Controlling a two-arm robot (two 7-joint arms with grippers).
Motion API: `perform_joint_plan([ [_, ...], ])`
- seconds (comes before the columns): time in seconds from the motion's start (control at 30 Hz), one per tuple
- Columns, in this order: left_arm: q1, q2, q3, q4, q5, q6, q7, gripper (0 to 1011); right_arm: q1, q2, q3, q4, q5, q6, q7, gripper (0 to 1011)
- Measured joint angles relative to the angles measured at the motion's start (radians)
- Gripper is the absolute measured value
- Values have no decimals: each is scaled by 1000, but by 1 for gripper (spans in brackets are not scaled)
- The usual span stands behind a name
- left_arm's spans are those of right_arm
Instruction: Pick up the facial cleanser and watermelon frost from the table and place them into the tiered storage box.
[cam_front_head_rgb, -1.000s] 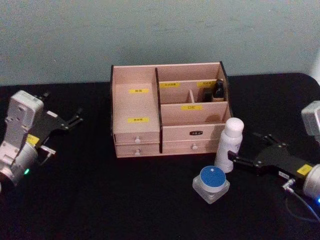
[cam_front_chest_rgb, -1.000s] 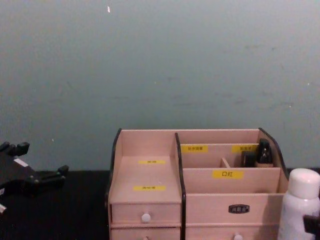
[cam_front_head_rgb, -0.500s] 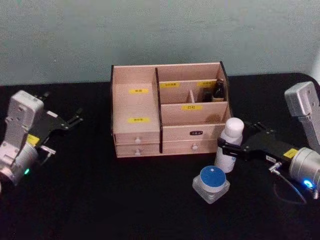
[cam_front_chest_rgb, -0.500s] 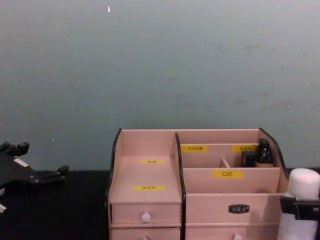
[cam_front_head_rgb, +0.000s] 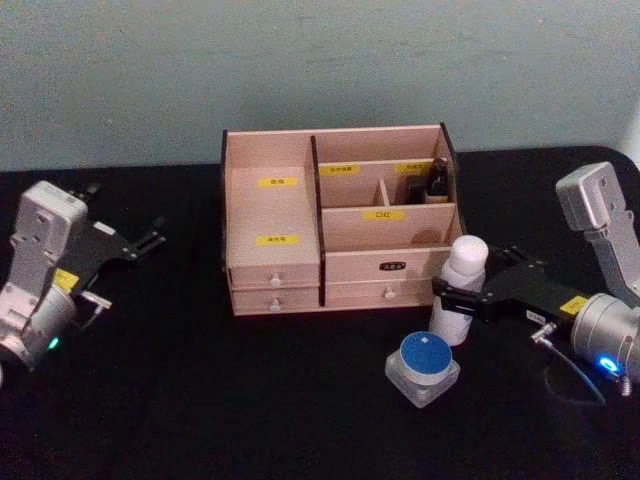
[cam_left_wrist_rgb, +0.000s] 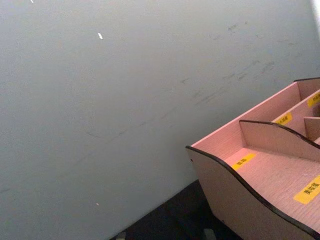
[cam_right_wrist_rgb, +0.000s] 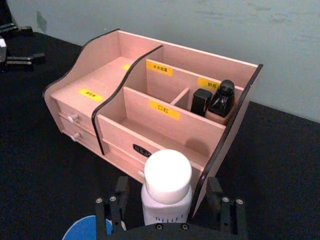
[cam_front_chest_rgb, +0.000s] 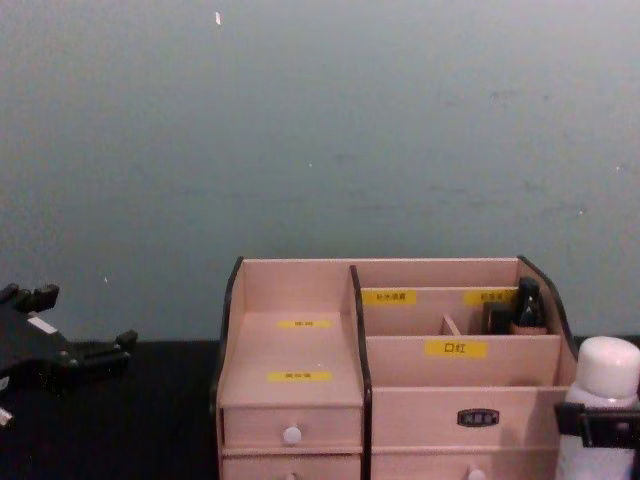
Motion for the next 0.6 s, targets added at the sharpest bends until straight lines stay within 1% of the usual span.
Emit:
perform_joint_plan([
  [0.6, 0, 0, 0, 0, 0, 0, 0, 1001, 3, -26, 2, 15, -27, 17, 4, 1000],
])
